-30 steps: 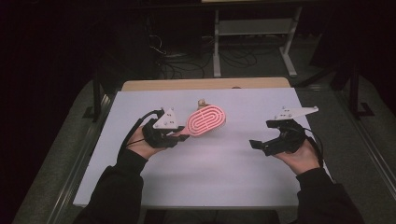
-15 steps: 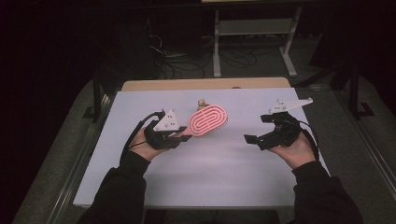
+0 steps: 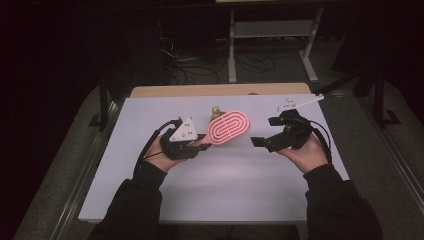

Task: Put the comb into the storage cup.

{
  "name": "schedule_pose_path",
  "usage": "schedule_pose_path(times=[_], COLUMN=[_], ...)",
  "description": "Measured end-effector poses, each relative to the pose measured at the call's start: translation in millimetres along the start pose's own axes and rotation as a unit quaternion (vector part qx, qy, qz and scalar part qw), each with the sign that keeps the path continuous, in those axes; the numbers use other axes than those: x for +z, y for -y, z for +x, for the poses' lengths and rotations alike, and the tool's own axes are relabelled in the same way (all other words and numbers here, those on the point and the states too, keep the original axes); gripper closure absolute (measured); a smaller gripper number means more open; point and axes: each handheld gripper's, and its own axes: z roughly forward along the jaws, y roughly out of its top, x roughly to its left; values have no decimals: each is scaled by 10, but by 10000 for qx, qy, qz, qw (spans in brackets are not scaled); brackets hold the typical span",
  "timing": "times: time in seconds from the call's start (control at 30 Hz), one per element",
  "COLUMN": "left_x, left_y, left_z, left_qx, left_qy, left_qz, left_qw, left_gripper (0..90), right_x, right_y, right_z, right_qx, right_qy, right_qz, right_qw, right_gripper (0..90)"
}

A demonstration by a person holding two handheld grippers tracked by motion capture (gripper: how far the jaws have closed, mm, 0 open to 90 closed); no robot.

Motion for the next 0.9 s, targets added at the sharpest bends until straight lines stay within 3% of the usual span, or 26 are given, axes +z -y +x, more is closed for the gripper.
schedule_pose_path(times=[0.33, 0.9], left_x=[51, 144], left_y=[-70, -120], left_z=[-27, -99], left_qx=[81, 177], left_qy=[-48, -102], left_qz=[-127, -182], left_qw=[9999, 9996], left_gripper=[700, 700], right_x=[22, 94], right_y=[-90, -148], right_z=[26, 30], right_qx=[126, 237], right_qy=[-459, -670], right_qz=[44, 142], right_qw=[9989, 9974], right_gripper=[131, 158])
